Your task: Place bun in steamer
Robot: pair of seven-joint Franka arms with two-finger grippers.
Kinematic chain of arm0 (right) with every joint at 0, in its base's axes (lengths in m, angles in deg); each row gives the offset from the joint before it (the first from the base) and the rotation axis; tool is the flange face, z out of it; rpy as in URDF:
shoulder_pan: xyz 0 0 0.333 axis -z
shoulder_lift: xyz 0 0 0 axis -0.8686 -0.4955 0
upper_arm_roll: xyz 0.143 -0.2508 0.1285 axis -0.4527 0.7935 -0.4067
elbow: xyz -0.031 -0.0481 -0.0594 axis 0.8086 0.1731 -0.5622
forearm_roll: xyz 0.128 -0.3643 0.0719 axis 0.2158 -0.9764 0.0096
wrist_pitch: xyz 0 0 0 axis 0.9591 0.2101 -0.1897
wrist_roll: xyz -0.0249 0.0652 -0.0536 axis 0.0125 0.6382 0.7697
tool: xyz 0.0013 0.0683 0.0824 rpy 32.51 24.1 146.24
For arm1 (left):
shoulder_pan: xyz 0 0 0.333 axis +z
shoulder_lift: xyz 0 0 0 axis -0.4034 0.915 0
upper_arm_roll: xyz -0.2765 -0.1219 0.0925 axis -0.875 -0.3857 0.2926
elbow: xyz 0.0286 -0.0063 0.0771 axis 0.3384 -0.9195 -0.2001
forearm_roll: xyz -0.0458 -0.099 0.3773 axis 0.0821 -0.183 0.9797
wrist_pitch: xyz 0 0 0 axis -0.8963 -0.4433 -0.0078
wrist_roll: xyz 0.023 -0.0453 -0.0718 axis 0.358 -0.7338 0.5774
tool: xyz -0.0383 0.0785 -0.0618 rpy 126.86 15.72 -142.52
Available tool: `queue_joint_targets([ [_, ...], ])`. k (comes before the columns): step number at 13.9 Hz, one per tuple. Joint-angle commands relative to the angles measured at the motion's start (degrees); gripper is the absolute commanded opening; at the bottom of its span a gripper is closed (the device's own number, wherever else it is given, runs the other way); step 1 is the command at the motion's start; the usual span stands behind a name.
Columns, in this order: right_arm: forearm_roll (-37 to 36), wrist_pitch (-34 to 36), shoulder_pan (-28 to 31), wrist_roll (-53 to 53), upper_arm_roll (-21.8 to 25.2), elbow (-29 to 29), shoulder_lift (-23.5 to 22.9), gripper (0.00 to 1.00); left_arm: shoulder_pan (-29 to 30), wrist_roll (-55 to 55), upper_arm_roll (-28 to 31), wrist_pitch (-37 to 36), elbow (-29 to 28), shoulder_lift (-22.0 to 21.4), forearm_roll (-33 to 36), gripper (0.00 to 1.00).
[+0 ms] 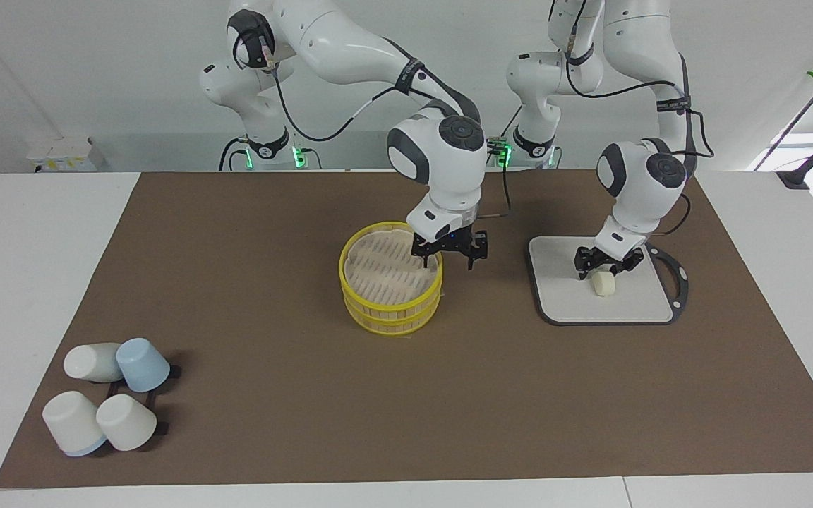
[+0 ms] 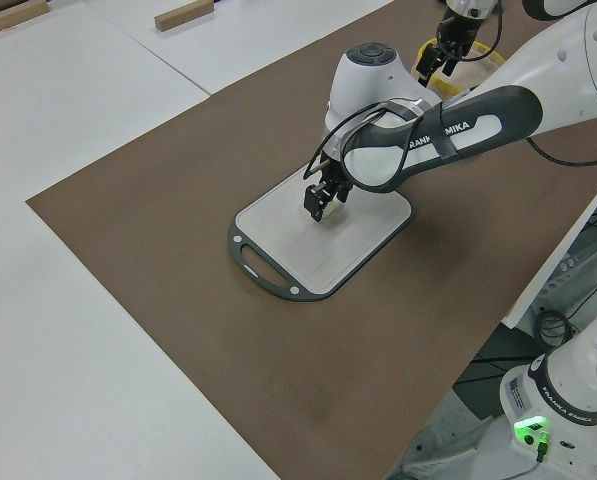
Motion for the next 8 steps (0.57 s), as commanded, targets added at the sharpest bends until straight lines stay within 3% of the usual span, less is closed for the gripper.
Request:
queue_joint_targets([
  [1,-0.3,-1.3,0.0,1.4,0.0,2.2,0.5,0.86,0.2,-0.5,-0.1,1.3,-0.2,0.1,0.2,0.35],
  [2,-0.3,-1.2,0.0,1.3,0.0,2.2,0.5,0.7,0.1,-0.6,-0.1,1.3,-0.2,0.1,0.2,0.31],
  [3,-0.3,-1.0,0.0,1.3,0.0,2.2,0.6,0.26,0.2,-0.5,-0.1,1.3,-0.1,0.1,0.2,0.31],
  [4,-0.9,-0.7,0.3,0.9,0.0,1.9,0.6,0.0,0.1,-0.5,-0.1,1.3,-0.1,0.1,0.2,0.31],
  [8,-1.3,-0.6,1.1,-4.4,0.0,1.2,0.5,0.0,0.1,-0.4,-0.2,0.5,1.7,0.4,0.1,0.31],
])
